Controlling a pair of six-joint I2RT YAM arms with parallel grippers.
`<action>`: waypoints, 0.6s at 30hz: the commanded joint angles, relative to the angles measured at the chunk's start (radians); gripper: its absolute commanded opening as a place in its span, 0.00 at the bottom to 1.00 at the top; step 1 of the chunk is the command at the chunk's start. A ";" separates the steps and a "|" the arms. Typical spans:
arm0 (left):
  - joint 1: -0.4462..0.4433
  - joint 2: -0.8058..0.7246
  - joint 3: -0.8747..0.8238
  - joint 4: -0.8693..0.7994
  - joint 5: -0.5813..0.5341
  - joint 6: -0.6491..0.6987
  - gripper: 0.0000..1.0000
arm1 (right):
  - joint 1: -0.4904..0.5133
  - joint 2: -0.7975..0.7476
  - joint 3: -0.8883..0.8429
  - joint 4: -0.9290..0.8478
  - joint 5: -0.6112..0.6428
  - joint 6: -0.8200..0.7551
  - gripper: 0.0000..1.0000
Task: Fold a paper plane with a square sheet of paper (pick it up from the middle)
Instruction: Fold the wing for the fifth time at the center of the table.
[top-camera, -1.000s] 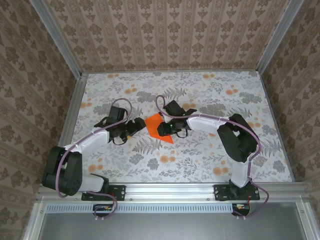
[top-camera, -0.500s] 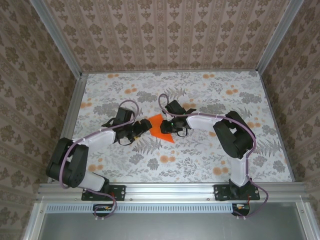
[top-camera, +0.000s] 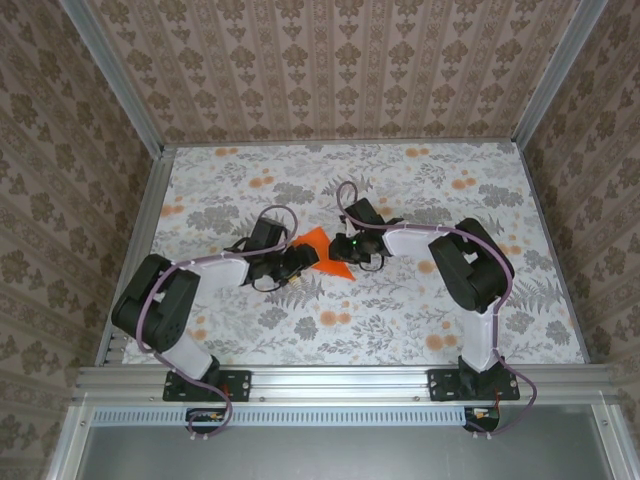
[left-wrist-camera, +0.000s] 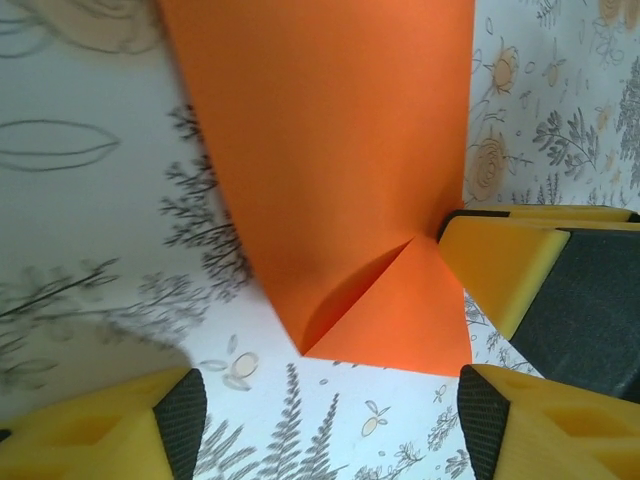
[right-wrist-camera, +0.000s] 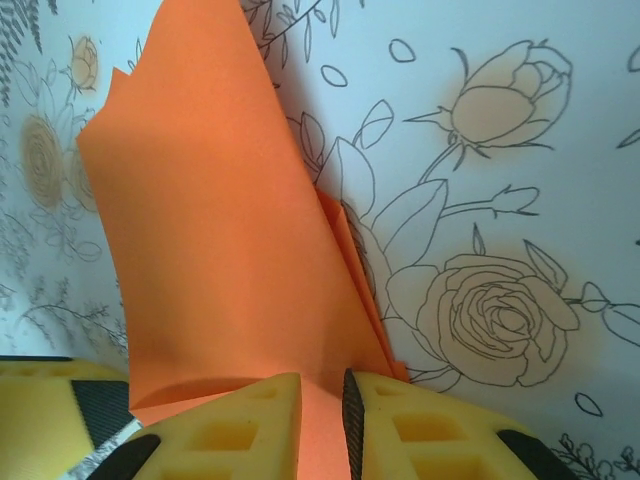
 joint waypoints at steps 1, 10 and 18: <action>-0.016 0.030 0.034 0.045 0.007 -0.026 0.66 | -0.010 0.036 -0.031 0.030 -0.038 0.081 0.21; -0.033 0.078 0.060 0.085 -0.004 -0.061 0.45 | -0.024 0.041 -0.049 0.070 -0.082 0.126 0.21; -0.033 0.086 0.065 0.099 -0.030 -0.069 0.26 | -0.027 0.029 -0.060 0.082 -0.096 0.109 0.22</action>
